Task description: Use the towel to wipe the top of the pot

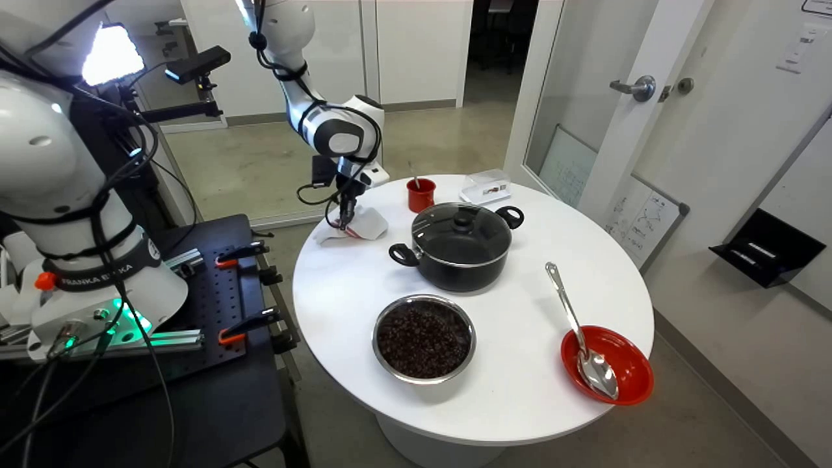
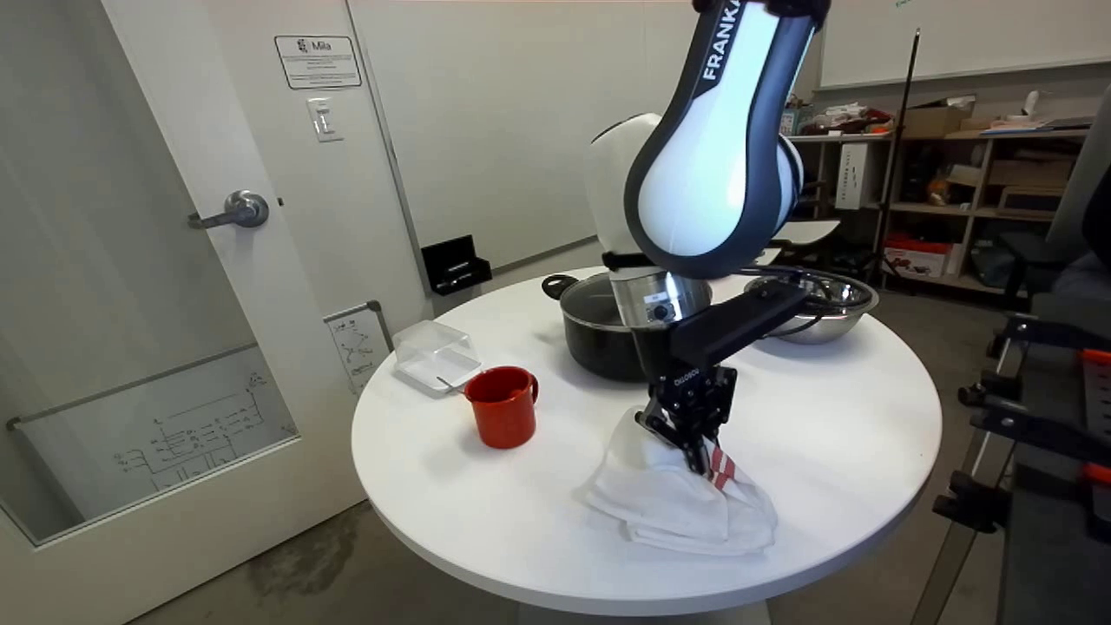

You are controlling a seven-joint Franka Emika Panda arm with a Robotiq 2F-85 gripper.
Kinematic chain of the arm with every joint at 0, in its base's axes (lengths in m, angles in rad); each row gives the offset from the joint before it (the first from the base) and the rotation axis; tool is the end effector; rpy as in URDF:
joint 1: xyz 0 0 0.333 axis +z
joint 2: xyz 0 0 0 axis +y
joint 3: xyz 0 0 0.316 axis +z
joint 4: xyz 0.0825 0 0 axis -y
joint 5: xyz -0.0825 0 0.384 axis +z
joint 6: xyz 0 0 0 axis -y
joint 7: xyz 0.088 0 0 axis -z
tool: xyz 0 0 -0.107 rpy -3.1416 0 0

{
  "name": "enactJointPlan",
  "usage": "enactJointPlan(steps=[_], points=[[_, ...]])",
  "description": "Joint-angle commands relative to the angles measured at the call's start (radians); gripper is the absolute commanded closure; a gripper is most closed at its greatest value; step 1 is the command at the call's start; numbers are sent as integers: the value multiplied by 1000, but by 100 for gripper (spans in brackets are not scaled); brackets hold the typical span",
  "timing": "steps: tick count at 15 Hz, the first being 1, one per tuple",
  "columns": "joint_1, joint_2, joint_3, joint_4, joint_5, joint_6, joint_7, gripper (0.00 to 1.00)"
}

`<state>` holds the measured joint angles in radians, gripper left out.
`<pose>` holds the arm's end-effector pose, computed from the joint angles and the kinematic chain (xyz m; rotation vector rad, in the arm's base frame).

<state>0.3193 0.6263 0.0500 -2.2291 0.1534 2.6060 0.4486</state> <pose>0.4649 0.1797 0.0704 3.0790 -0.3509 -0.4140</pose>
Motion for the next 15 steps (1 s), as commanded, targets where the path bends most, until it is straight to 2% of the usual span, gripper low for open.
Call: enactJointPlan(steps=[1,5,8,13,14,15], points=[[125,-8,-123,21,-143,-42,134,97],[200,-2,-199,37,-262,-55,254,97],[191,0,-183,40,-285,-25,288,97],[154,2,-142,38,-252,-15,290,97],[151,3,-138,38,-250,-17,293,63],[146,4,-130,34,-246,-12,294,62]])
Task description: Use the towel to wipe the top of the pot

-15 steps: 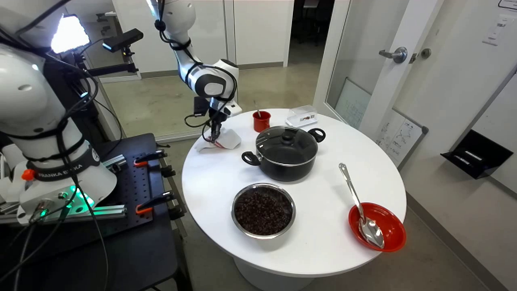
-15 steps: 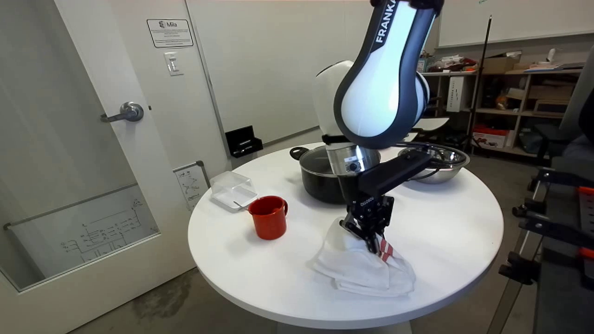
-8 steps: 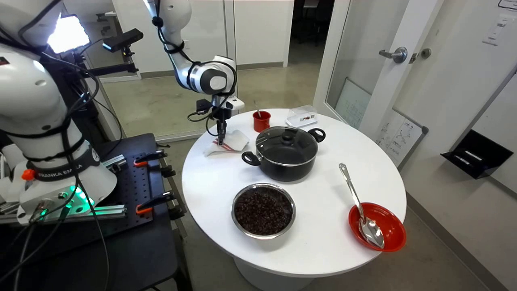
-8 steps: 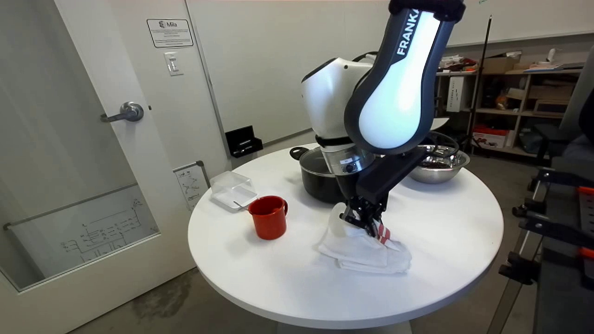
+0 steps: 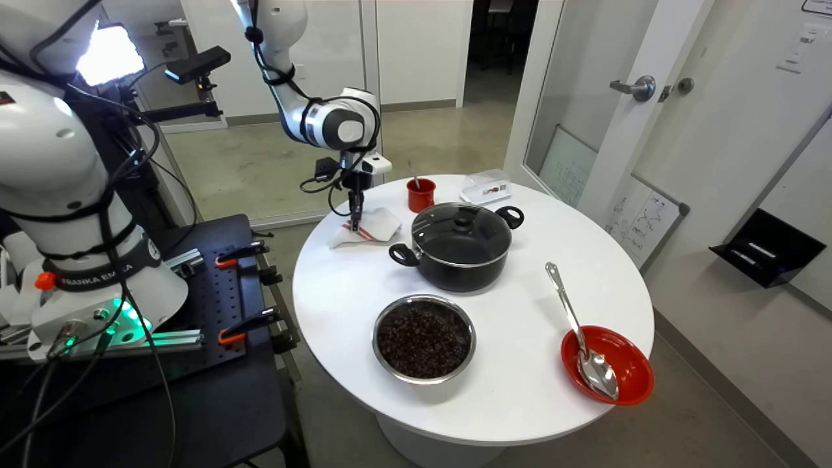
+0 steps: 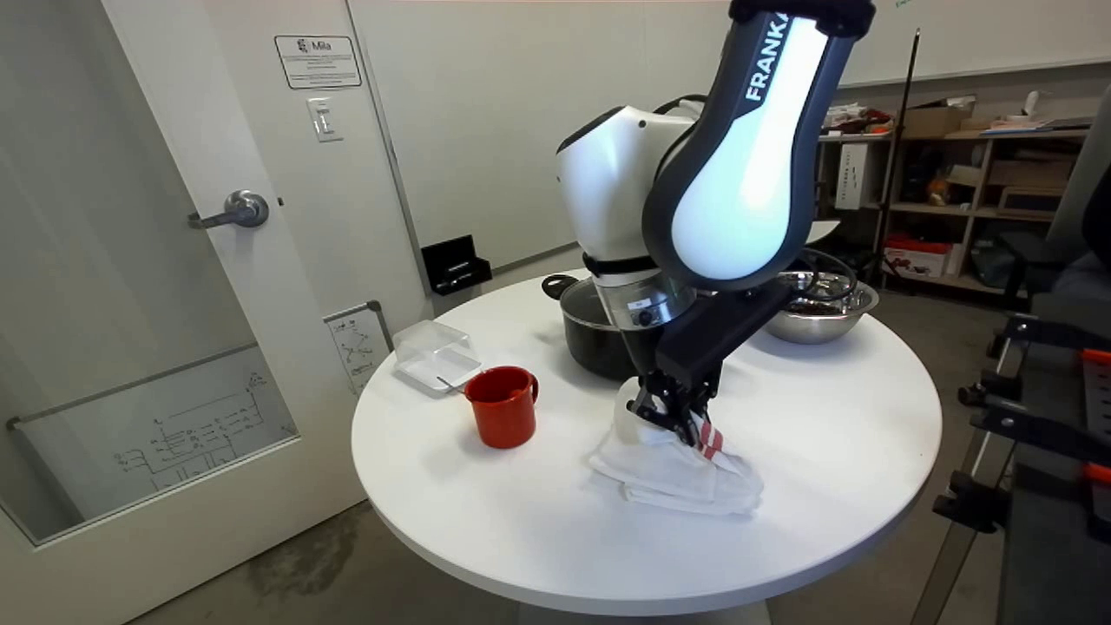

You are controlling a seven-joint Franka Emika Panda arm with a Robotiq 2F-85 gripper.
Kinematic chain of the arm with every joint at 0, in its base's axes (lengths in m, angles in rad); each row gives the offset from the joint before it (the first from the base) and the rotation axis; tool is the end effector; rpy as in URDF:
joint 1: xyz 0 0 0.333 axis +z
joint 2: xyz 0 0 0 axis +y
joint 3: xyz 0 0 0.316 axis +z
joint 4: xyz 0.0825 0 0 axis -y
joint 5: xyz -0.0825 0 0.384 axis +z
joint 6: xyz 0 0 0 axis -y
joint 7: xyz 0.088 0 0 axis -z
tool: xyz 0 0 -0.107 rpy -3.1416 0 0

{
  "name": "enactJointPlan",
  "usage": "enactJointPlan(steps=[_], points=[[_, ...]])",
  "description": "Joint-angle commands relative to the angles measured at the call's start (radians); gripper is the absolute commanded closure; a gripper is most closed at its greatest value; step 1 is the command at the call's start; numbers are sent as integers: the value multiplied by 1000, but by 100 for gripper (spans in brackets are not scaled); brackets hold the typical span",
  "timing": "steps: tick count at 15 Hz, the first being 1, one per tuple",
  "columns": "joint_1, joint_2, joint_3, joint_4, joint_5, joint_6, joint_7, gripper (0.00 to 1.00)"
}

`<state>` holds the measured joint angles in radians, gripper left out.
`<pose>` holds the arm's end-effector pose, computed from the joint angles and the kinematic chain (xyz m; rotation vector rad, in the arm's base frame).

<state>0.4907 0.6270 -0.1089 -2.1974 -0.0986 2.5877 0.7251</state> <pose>0.4763 0.1870 0.0785 2.8978 -0.3497 -0.2108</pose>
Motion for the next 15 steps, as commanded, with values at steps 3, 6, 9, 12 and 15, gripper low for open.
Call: enactJointPlan(steps=[3,6,9,12,15], points=[[-43,6,49,0,19,12,13,42],[-70,7,79,-3,44,23,-2,19],[-97,6,111,-6,75,44,-18,1],[-124,16,133,-8,105,85,-44,0],[-138,27,116,-12,107,84,-48,0]])
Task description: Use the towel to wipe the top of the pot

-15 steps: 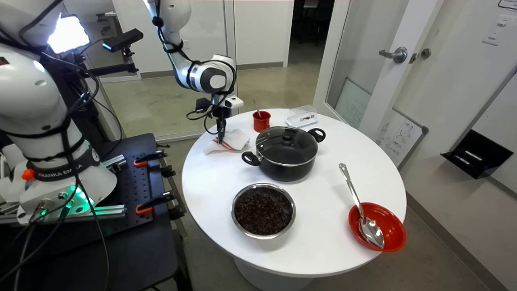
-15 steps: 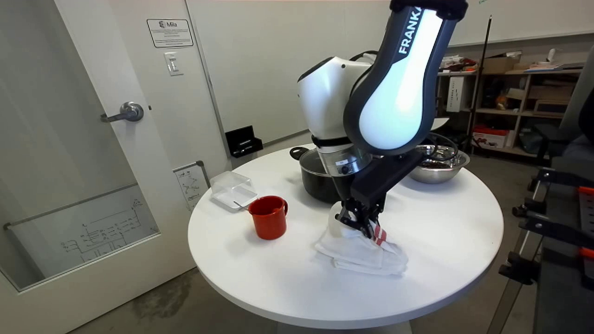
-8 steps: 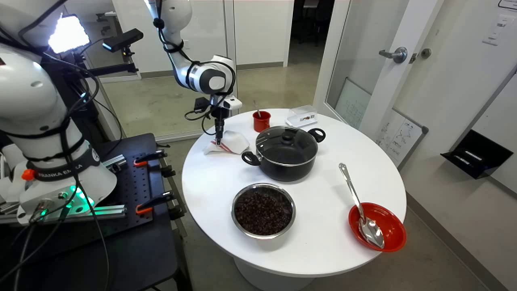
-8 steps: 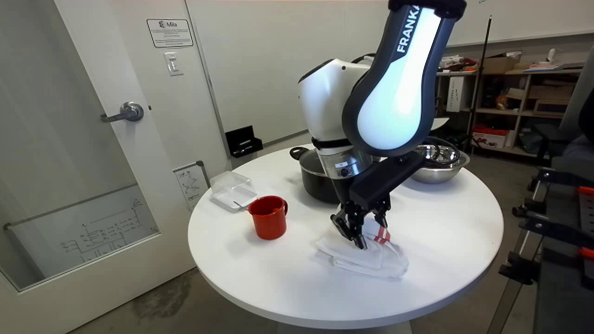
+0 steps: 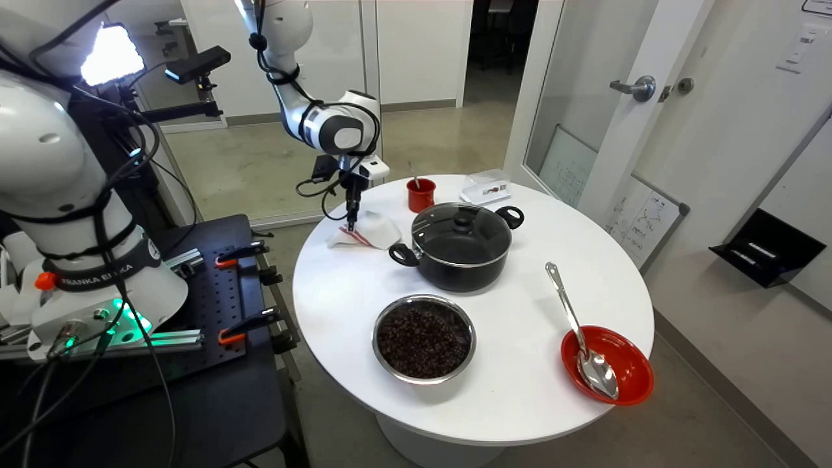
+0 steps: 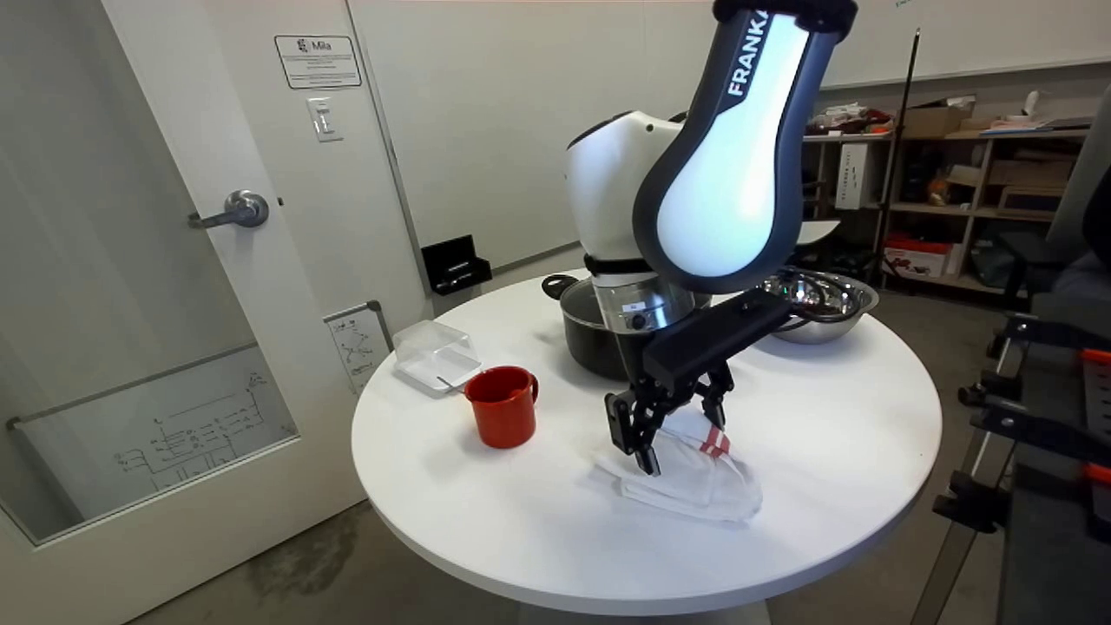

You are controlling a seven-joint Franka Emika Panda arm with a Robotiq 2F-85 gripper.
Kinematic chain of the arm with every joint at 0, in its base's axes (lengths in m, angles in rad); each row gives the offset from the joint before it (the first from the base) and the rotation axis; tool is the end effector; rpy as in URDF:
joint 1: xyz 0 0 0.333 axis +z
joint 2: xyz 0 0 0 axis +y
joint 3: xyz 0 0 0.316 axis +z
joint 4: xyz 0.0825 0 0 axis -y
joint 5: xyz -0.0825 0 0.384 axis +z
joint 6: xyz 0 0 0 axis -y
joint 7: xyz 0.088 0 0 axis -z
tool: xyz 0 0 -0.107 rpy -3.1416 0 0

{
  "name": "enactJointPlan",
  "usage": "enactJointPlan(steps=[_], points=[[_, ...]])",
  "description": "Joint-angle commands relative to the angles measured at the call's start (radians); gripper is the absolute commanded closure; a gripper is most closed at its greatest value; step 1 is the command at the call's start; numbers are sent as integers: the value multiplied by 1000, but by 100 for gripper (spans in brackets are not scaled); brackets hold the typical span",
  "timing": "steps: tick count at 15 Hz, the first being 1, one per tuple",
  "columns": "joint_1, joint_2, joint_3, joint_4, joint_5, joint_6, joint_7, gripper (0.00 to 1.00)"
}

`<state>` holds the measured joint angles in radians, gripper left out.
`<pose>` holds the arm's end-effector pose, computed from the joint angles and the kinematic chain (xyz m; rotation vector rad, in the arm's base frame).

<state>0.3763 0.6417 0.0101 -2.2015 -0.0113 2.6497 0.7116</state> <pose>0.4746 0.1940 0.0721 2.9941 -0.4773 -0.2524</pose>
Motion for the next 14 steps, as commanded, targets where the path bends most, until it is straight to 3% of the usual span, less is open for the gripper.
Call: enactJointPlan(steps=[1,5,10,14], points=[[-26,16,-12,-9,15,14,-35,0],[-48,24,-17,-8,20,20,-52,0],[-64,16,22,-11,48,124,-113,0],[-62,23,39,-5,77,115,-152,0]])
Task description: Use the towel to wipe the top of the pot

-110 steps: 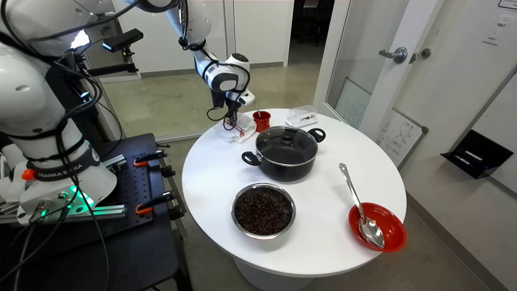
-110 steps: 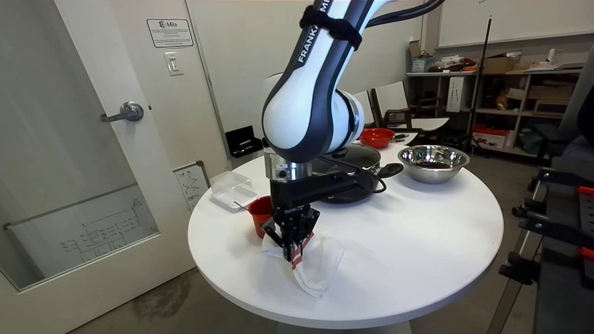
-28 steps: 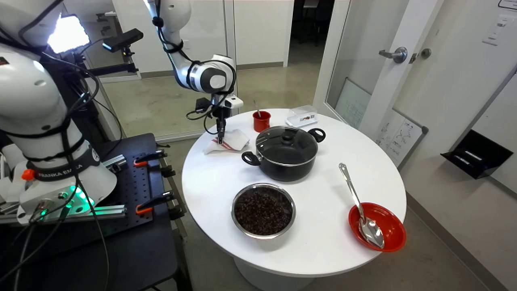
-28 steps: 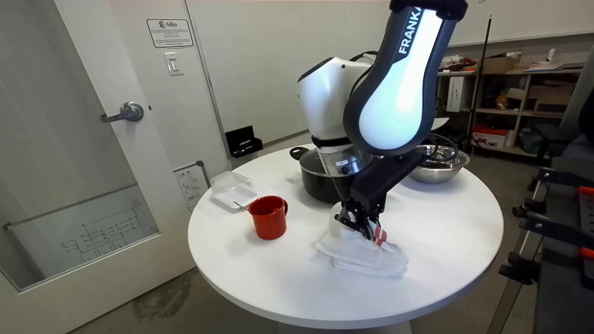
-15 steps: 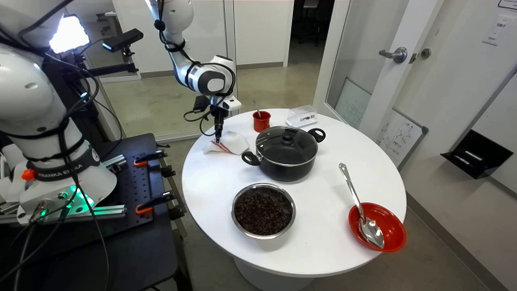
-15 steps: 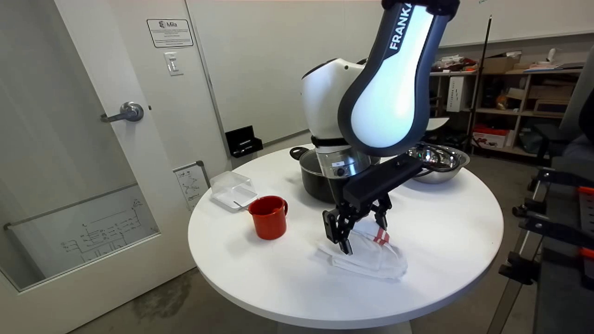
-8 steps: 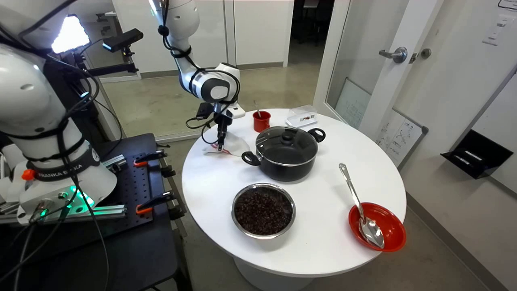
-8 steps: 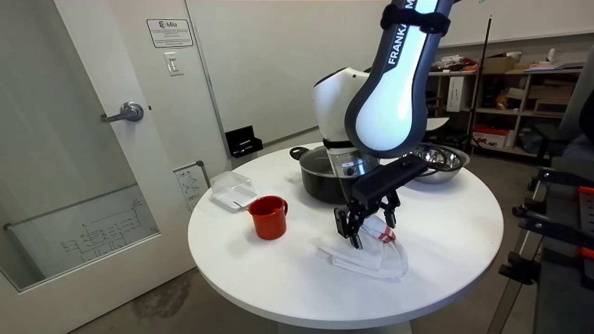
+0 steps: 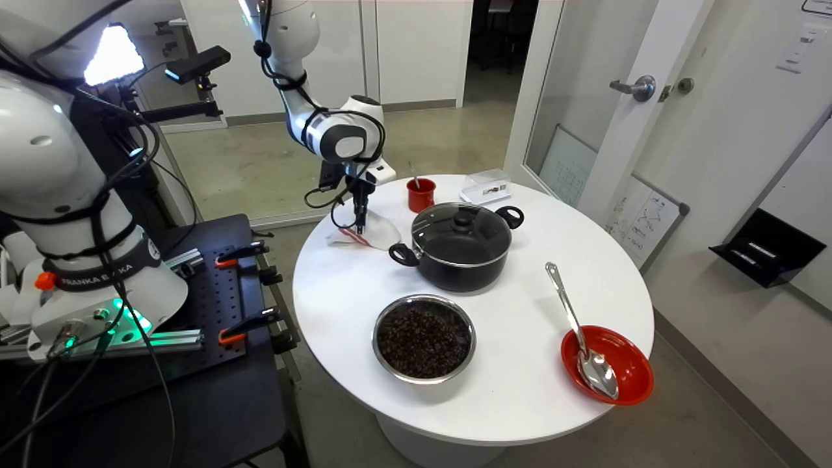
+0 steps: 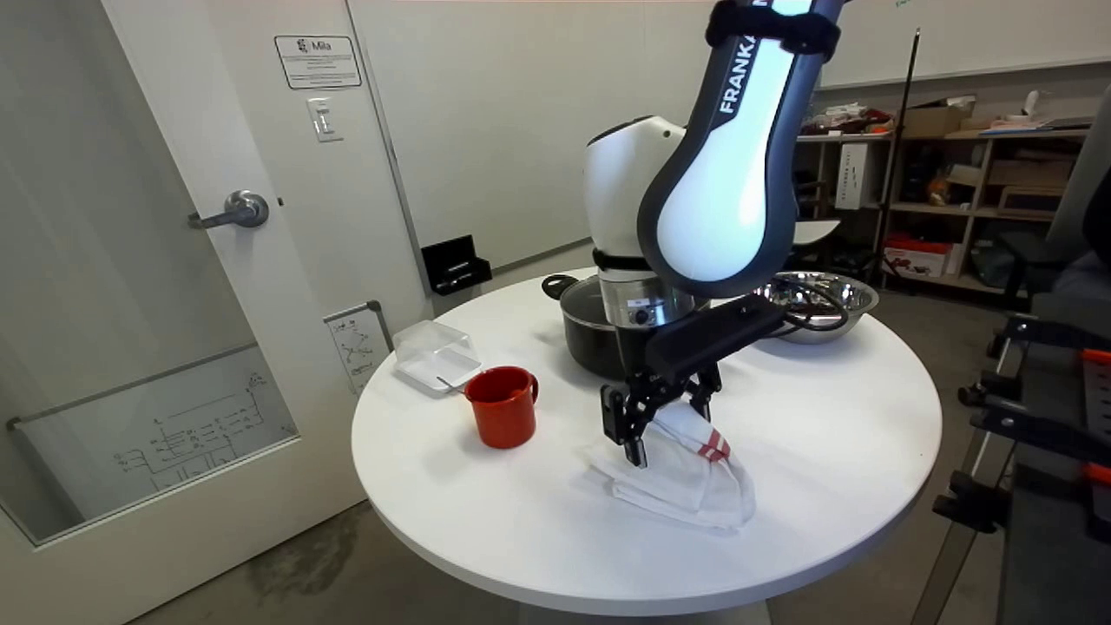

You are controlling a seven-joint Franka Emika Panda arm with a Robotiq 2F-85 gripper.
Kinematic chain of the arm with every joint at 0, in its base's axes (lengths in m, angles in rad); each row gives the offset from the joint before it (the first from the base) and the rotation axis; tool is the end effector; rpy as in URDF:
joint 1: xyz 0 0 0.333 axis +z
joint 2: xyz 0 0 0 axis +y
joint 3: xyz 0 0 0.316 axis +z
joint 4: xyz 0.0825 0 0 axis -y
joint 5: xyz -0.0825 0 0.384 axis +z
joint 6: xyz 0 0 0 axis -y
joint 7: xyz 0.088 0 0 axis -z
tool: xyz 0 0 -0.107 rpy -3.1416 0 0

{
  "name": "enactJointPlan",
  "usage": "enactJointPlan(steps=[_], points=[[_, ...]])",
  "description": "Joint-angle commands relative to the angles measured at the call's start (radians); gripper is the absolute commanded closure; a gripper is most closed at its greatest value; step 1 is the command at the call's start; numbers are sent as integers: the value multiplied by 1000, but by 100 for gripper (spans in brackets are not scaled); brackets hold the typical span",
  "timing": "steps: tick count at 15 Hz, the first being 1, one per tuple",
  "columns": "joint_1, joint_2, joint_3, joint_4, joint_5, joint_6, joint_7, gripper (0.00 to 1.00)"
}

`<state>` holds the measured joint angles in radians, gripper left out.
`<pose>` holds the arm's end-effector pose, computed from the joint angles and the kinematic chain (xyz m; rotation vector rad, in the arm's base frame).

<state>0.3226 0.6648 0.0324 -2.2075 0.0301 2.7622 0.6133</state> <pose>0.4849 0.1803 0.0667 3.0788 -0.4538 -0.1734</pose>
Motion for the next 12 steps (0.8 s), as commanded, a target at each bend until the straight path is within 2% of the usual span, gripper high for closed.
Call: enactJointPlan(steps=[1,12], points=[[-8,0,17,1,41,-1,-62,0],[-16,27,36,8,101,12,-125,0]])
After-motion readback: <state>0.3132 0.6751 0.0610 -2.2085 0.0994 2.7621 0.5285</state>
